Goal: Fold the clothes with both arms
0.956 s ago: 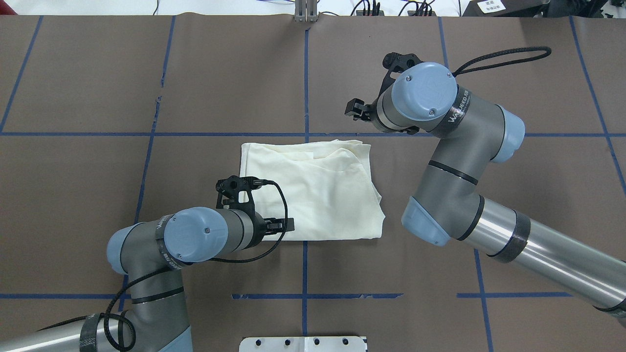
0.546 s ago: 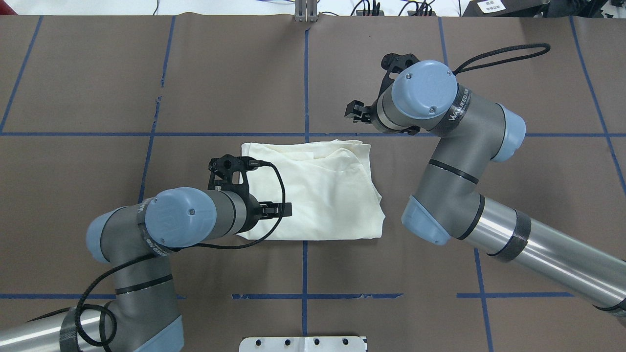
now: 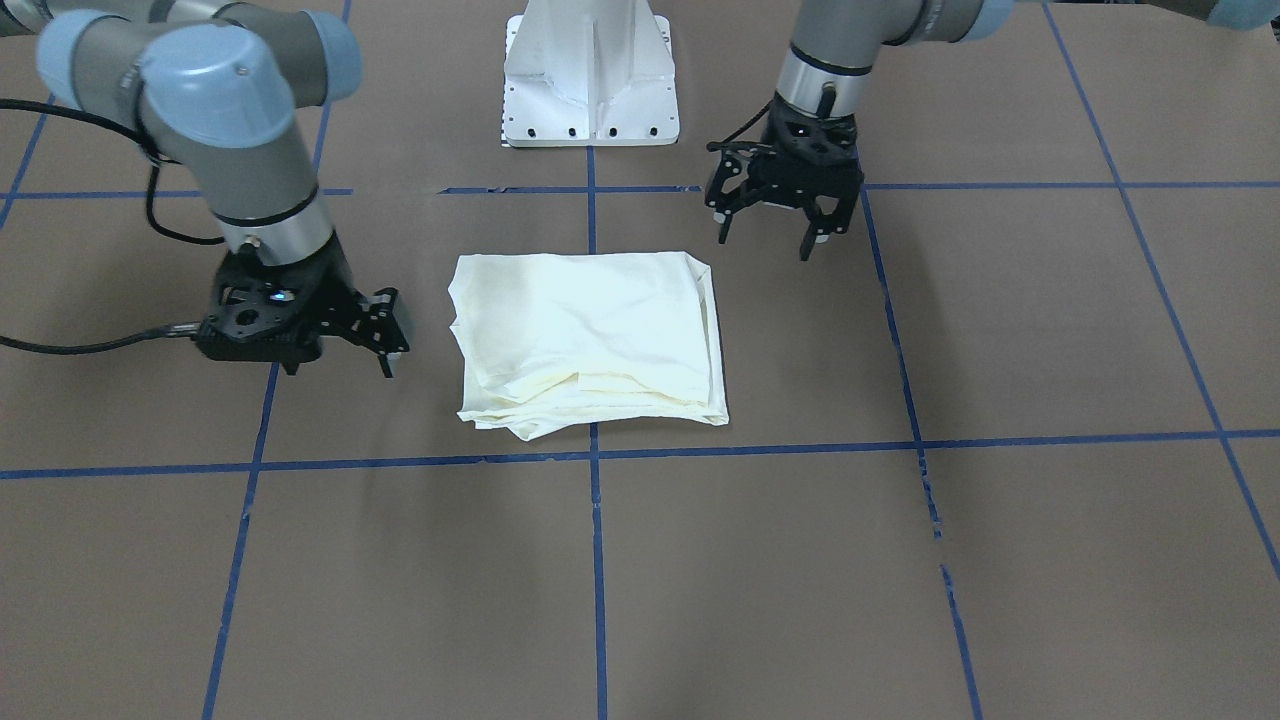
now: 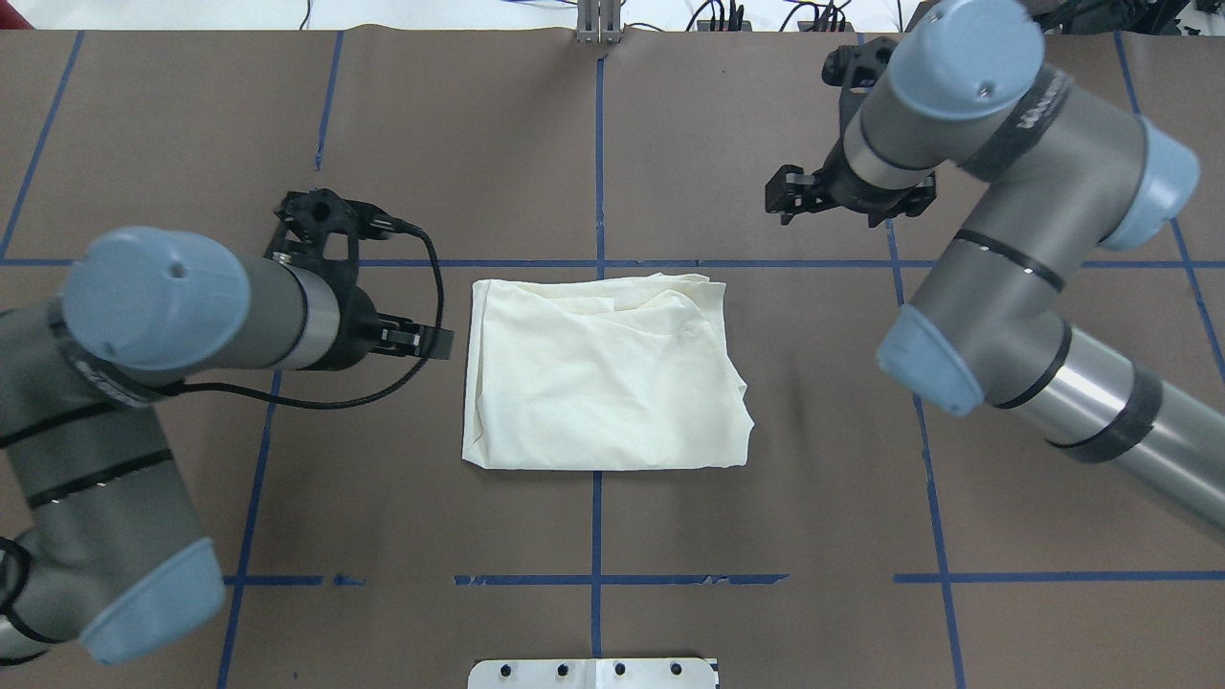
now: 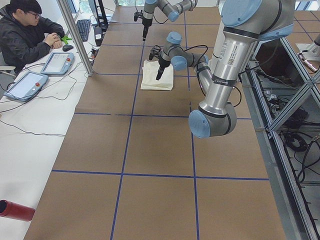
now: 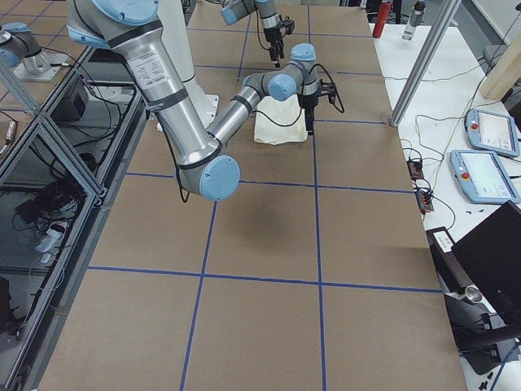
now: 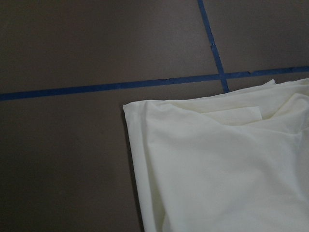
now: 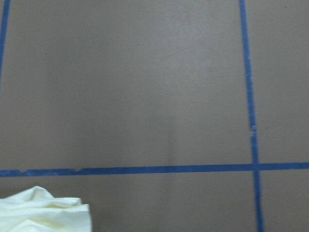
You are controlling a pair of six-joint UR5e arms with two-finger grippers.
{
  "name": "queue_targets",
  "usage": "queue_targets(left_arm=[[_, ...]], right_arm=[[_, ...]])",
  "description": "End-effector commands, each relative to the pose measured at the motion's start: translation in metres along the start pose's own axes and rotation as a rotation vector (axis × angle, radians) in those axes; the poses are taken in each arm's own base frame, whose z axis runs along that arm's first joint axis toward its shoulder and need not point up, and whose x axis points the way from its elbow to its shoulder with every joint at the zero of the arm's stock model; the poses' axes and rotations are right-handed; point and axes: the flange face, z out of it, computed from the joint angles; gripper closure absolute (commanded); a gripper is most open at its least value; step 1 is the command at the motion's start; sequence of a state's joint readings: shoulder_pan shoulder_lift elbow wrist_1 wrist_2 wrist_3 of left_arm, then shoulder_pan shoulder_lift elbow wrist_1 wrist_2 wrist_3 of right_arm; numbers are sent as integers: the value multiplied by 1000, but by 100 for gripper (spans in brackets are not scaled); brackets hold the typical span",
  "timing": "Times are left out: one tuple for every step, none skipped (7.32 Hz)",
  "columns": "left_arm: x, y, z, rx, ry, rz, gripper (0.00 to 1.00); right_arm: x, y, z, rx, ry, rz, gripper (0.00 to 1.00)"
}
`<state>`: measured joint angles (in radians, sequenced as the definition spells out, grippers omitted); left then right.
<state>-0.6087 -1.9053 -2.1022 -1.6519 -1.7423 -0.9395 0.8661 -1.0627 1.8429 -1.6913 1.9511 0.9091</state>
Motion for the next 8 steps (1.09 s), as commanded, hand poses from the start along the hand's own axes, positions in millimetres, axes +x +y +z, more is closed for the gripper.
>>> queue_targets(left_arm=[[-118,-18,-40,-24,-84,171,0],[-174,-20,-55,-51,-108,235,0],[-228,-22,-76,-65,-132,299,0],[-283,-18,-99,-83,-144,329,0],[-328,-9,-121,-93,-132,309,0],[-365,19,-119,-141,-156,233,0],[-403,42,-93,-223,-179,160,0],[-447,47,-94,-229,-204,89,0]], right_arm=[[139,-20,-35,-73,20,-200,0],[222,-8,-39,-110,3,-246,0],[297,3,-50,-130,-31,-290,0],[357,24,-52,-152,-53,-275,0],[410,53,-49,-176,-37,-205,0],[451,91,-39,-220,-22,-131,0],[481,117,-31,-254,-3,-67,0],[506,144,-28,-279,6,-9,0]])
